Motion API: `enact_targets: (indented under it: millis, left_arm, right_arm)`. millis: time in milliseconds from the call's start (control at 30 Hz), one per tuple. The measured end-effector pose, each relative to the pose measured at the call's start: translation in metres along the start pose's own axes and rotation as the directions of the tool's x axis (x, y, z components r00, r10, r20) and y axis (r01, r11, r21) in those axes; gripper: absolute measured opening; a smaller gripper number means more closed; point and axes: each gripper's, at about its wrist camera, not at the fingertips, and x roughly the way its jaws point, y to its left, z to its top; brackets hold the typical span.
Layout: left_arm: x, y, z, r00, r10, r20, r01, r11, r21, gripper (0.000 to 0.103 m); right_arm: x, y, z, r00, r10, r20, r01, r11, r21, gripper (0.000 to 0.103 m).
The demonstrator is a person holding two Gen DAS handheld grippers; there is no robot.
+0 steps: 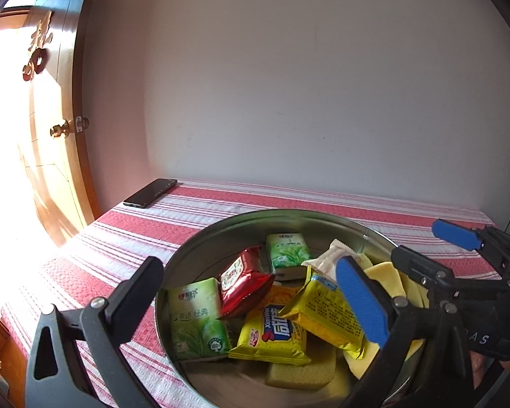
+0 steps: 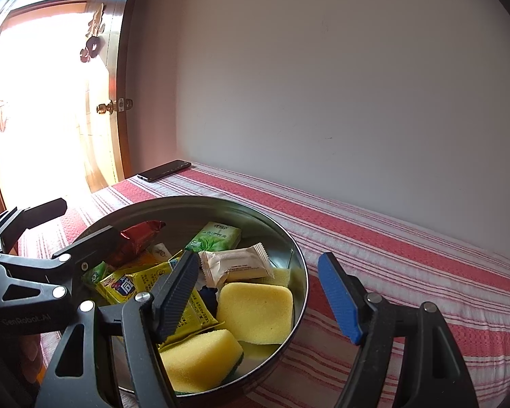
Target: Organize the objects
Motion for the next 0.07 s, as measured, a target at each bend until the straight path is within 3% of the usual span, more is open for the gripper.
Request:
enact_targets:
  millis: [67]
  left_arm:
    - [-0.0003, -0.0003, -0.0003, 1.000, 0.002, -0.001, -0.002, 1.000, 0.003, 0.103]
  right_arm:
    - [-0.0008, -0.0002, -0.0001, 1.000, 0.003, 0.000, -0.003, 1.000, 0.005, 0.075]
